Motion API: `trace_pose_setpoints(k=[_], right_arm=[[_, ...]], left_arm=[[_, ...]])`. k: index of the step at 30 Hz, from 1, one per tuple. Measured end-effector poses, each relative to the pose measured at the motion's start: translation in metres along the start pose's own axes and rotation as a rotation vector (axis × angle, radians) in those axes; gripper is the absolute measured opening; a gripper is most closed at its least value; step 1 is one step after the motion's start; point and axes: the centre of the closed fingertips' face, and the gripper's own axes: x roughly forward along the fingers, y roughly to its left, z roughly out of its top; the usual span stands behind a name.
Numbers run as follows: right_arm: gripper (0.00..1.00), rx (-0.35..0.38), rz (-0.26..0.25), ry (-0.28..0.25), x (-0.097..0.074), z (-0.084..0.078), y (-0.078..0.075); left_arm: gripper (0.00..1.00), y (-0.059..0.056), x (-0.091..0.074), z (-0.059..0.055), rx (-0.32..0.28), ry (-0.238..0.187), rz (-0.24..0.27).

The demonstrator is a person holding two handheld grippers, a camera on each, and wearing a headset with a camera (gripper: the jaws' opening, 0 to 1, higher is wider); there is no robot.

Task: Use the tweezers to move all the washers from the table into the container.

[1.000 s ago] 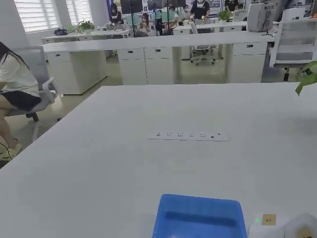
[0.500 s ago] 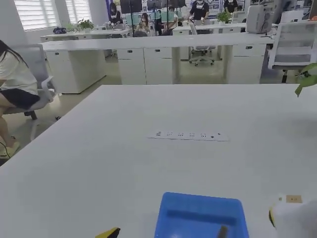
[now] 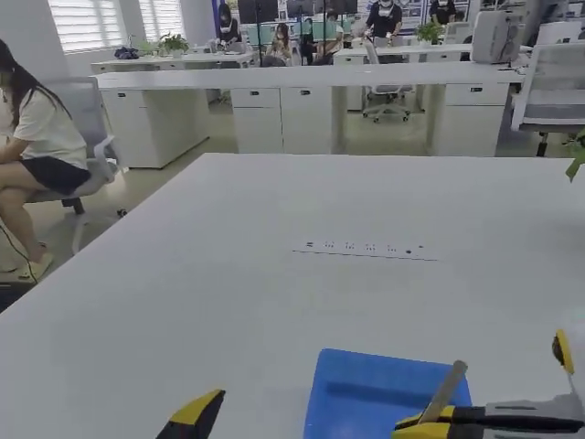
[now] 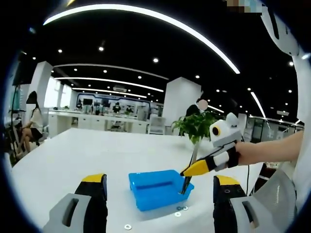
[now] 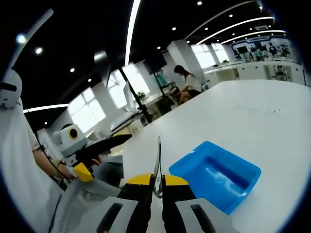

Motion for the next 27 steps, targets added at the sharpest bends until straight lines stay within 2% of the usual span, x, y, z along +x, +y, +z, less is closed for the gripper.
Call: trace_pose_setpoints(k=[2,7,9,11,14,24,26,27], right_arm=[[0.03,0.006,-0.013,-0.015,-0.001,0.006,-0.007],[0.03,0.03,-0.057,-0.057,-0.003,0.018,-0.03],[0.03,0.027,-0.105,-0.065,-0.003,0.019,-0.041],[0.03,0.0,-0.153,-0.048,-0.005,0.017,-0.05],[0.03,0.019,-0.159,-0.055,-0.005,0.014,-0.055],[0.03,-0.016,-0.244,-0.004,-0.005,0.0,-0.077],[0.03,-0.044,-0.286,0.031,-0.007,-0.006,-0.087],[0.03,-0.059,-0.303,0.065,-0.007,-0.012,-0.092]], left_arm=[[0.92,-0.001,0.0,0.002,0.011,-0.008,-0.001],[0.91,0.001,0.0,-0.005,0.028,0.028,0.006],[0.91,0.001,0.0,-0.005,0.029,0.032,0.007],[0.91,0.001,0.0,-0.006,0.029,0.036,0.005],[0.9,0.0,0.0,-0.01,0.028,0.056,-0.001],[0.87,-0.002,0.001,-0.017,0.035,0.093,-0.013],[0.87,-0.002,0.001,-0.018,0.035,0.101,-0.014],[0.87,-0.002,0.001,-0.019,0.036,0.104,-0.015]])
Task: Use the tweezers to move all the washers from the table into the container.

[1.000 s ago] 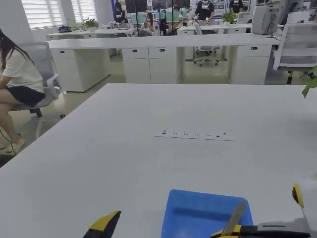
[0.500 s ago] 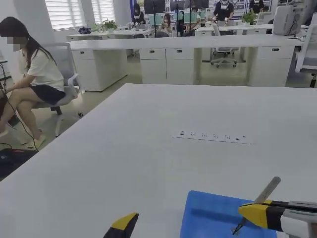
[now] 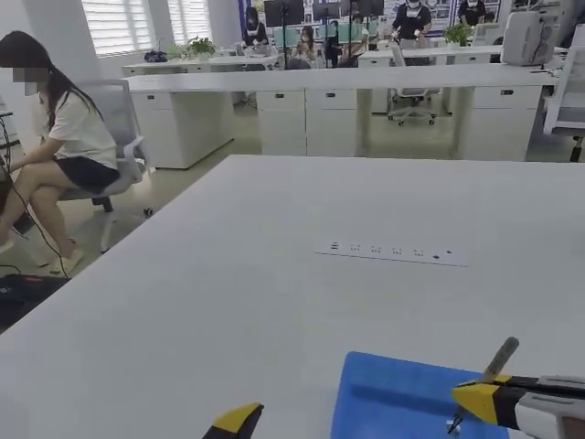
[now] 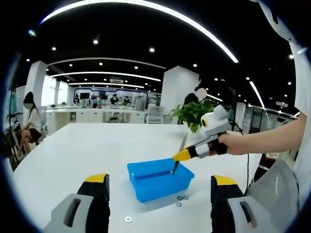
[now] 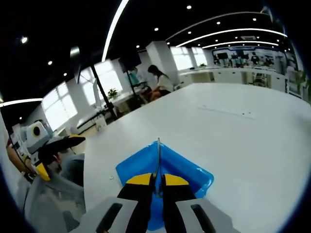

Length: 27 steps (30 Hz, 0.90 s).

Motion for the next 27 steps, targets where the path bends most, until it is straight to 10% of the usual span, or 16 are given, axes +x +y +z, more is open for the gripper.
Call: trace_pose_setpoints(k=[27], right_arm=[[0.04,-0.123,-0.071,0.07,0.008,-0.022,-0.018]], left_arm=[[0.83,-0.006,0.002,-0.013,0.036,0.074,-0.017]])
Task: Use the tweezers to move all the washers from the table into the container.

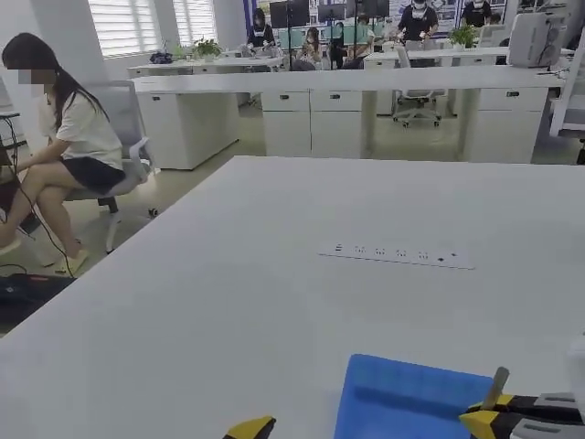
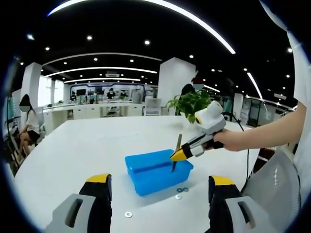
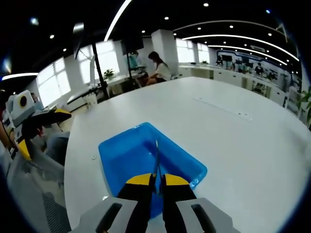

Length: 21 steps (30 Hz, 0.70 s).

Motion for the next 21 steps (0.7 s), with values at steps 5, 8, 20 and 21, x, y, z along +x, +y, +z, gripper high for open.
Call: trace_pose_setpoints(k=[5,8,20,21], right_arm=[[0.03,0.013,0.009,-0.035,-0.005,0.007,0.005],[0.03,0.019,0.017,-0.057,-0.011,0.012,0.011],[0.03,0.076,0.062,-0.189,-0.039,0.037,0.038],[0.03,0.082,0.068,-0.192,-0.04,0.037,0.04]], left_arm=[[0.82,0.001,0.0,-0.001,-0.004,0.003,0.004],[0.82,0.001,0.0,-0.001,-0.002,0.008,0.001],[0.82,-0.005,0.001,0.003,-0.029,-0.016,-0.033],[0.82,-0.005,0.001,0.002,-0.027,-0.013,-0.033]])
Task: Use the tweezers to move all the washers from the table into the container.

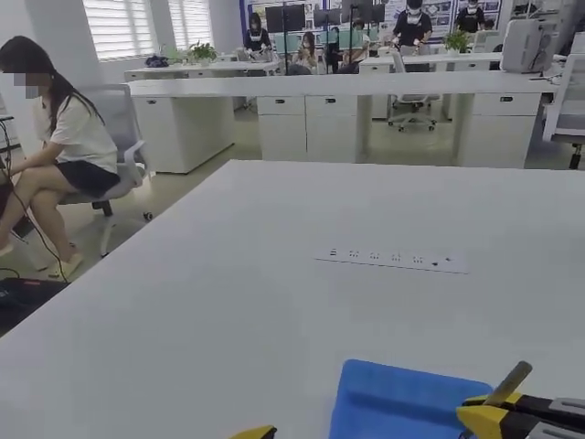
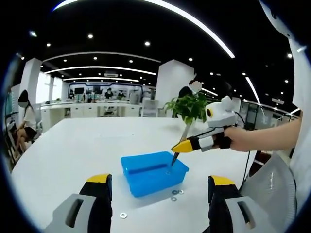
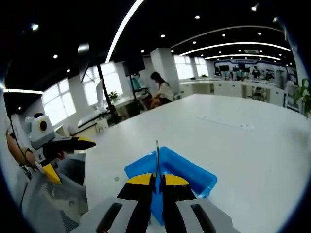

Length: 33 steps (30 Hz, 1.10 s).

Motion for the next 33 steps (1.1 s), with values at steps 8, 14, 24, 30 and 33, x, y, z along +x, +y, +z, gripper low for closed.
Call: trace_pose_setpoints(k=[8,14,24,30,33], right_arm=[[0.03,0.015,0.039,0.017,-0.006,-0.021,0.025],[0.04,0.033,0.058,0.06,-0.005,-0.045,0.03],[0.04,0.03,0.027,0.099,0.002,-0.064,0.024],[0.04,-0.054,0.021,0.149,0.005,-0.073,0.027],[0.04,-0.072,0.02,0.155,0.007,-0.075,0.028]], left_arm=[[0.82,-0.001,0.001,-0.004,0.028,0.026,0.0],[0.81,-0.001,0.0,-0.004,0.018,0.022,-0.002],[0.81,0.001,0.0,-0.005,0.017,0.028,0.002],[0.81,0.0,0.0,-0.003,0.014,0.02,-0.003],[0.81,0.0,0.0,-0.004,0.014,0.023,0.001]])
